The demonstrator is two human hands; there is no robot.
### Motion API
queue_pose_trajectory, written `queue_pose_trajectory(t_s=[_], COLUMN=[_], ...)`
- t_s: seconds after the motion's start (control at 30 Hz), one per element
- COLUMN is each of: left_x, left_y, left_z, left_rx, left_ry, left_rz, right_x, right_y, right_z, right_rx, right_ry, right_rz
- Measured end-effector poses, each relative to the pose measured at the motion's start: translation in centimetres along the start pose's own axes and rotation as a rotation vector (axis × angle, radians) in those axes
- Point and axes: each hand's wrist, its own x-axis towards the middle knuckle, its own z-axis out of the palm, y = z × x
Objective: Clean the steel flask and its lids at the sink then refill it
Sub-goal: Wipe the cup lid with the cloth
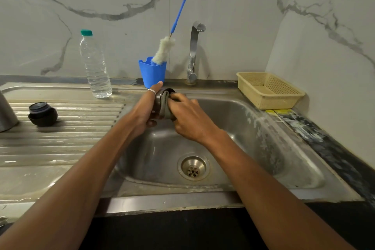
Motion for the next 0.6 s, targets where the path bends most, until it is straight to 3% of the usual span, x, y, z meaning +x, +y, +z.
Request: queue_pose_trajectory(t_s=[0.07,0.1,0.2,0.23,0.27,0.33,0.47,0.53,0.6], left_x=[0.1,0.1,0.1,0.2,0.2,-0.1,-0.4,-0.2,0.1], left_y=[-0.3,-0.4,-0.1,-0.2,-0.2,-0.2,-0.1,0.0,-0.1], left_z=[-0.1,0.0,0.6,0.7,0.8,0.6,-0.4,-0.8,-0.8], left_rx=[0.026,0.021,0.022,0.044,0.077,0.123,0.078,0.049,0.032], left_ry=[-0.01,0.019,0.096,0.093,0.085,0.047,-0.098,-0.081,-0.027], left_rz=[-0.01,0.015,0.147,0.178,0.184,0.117,-0.081,-0.089,-0.027], right_x=[0.1,0.2,1.0,1.1,1.1,0.8,-0.2,0.0,0.4], right_y=[0.6,0.3,-0.8,-0.7,-0.5,0.1,0.8,0.6,0.2], right_z=[0.5,0.8,1.1,1.1,1.1,1.0,0.6,0.2,0.5], right_rx=[-0.1,0.026,0.917,1.115,1.149,0.873,-0.058,-0.136,-0.142], right_ry=[0.001,0.012,0.001,-0.017,-0.018,-0.003,-0.012,0.045,0.035], right_rz=[-0.054,-0.025,0.377,0.445,0.452,0.355,-0.027,-0.149,-0.119])
